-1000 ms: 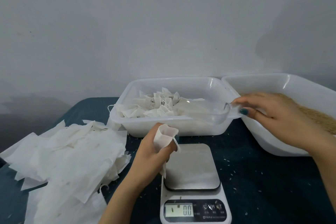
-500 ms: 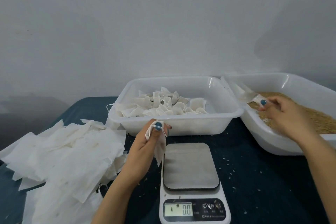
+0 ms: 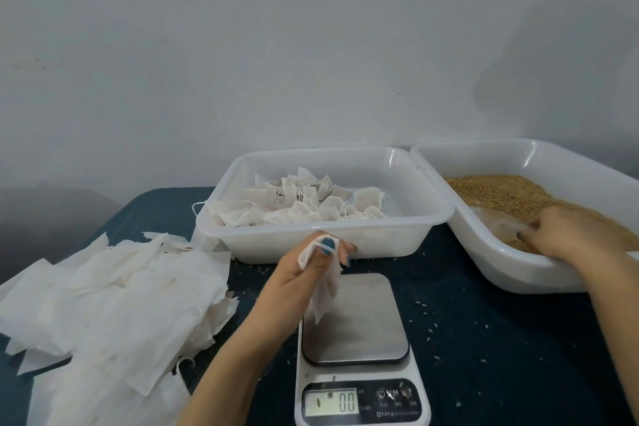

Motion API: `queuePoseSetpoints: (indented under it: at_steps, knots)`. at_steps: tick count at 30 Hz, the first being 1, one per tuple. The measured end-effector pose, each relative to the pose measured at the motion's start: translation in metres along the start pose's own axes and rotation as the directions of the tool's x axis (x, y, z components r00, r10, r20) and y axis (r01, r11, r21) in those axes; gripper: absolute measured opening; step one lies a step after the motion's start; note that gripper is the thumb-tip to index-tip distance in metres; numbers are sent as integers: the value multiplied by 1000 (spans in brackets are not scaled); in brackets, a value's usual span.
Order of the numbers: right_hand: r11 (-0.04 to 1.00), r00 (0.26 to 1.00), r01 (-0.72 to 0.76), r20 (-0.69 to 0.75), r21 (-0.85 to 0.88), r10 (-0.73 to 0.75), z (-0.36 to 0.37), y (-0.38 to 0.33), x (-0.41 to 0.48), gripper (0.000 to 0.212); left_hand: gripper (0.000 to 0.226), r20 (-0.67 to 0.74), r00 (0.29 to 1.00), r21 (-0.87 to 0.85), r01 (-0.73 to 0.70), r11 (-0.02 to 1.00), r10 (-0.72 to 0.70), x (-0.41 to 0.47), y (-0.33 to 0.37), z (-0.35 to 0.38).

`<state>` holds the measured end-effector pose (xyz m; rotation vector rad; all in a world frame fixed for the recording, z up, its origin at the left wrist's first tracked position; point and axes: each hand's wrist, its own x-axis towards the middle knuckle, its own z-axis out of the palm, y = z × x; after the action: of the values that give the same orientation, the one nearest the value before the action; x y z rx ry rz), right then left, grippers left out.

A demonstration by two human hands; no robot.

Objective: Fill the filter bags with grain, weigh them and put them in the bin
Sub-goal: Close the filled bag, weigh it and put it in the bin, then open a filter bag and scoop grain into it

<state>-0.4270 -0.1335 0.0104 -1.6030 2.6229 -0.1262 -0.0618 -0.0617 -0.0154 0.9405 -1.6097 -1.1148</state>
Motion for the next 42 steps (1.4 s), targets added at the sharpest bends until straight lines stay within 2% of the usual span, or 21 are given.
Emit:
queuePoseSetpoints:
  at_steps: [1, 3, 6, 8, 9, 10, 12, 14, 16, 21, 25, 42]
  knots:
    - [1000, 998, 15, -64, 10, -15, 2, -1, -2, 23, 35, 47, 999, 7, -25, 1000, 24, 2, 1, 3]
    - [994, 949, 96, -306, 58, -74, 6, -11, -12, 29, 33, 149, 987, 46, -74, 996, 67, 8, 1, 9]
    - [909, 726, 386, -659, 156, -195, 12, -42, -42, 32, 28, 253, 964, 145, -123, 982, 83, 20, -5, 12]
    - [796, 599, 581, -752, 173, -274, 15, -66, -64, 24, 29, 274, 960, 180, -110, 978, 58, 23, -11, 8]
    - [737, 574, 649, -757, 189, -312, 18, -75, -72, 22, 30, 274, 961, 190, -94, 977, 39, 24, -15, 5]
    - [679, 577, 698, -740, 227, -346, 23, -84, -80, 20, 30, 266, 964, 192, -73, 979, 19, 23, -18, 2]
    - [565, 630, 741, -666, 362, -400, 38, -99, -92, 16, 25, 217, 976, 163, -25, 986, -11, 22, -25, -5]
    - [476, 688, 723, -585, 501, -429, 56, -111, -102, 13, 19, 141, 990, 123, 4, 992, -22, 20, -30, -11]
    - [436, 721, 692, -534, 575, -442, 73, -116, -108, 12, 20, 60, 998, 113, 5, 994, -12, 19, -32, -16]
    - [440, 769, 637, -478, 633, -425, 91, -110, -105, 18, 29, -117, 993, 90, -19, 996, 29, 17, -34, -25]
    - [444, 803, 589, -429, 675, -414, 98, -104, -103, 18, 19, -135, 990, 130, -14, 991, 32, 18, -36, -26]
    - [495, 781, 621, -421, 608, -461, 99, -105, -114, 23, 10, -208, 978, 240, 47, 970, 4, 18, -41, -34]
